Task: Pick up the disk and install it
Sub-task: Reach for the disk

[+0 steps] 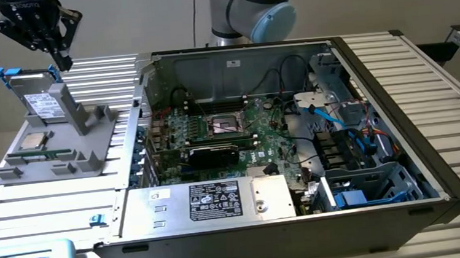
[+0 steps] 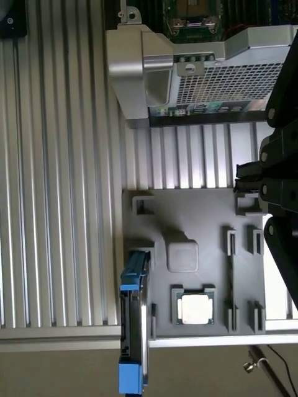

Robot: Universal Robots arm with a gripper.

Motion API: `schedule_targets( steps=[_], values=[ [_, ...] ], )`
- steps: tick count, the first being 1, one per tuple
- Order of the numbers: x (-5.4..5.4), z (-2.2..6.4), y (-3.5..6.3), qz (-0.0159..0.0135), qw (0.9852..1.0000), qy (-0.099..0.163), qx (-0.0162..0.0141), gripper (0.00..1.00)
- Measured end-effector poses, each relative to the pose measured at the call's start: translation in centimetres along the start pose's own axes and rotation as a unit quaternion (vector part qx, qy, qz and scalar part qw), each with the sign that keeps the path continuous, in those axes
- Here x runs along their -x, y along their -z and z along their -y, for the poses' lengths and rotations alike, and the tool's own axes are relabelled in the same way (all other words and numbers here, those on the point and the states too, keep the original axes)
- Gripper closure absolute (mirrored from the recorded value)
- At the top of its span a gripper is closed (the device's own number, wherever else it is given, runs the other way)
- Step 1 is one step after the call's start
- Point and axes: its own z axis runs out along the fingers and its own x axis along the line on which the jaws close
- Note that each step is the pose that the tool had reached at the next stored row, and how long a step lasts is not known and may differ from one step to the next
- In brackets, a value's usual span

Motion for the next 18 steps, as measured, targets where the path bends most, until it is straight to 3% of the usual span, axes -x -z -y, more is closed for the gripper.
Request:
schedule_targets(
  steps=[18],
  values=[
    [-5.9,-2.93,0.02,-0.0014,1.0000,0.000,-0.0011,0.89]
  ],
)
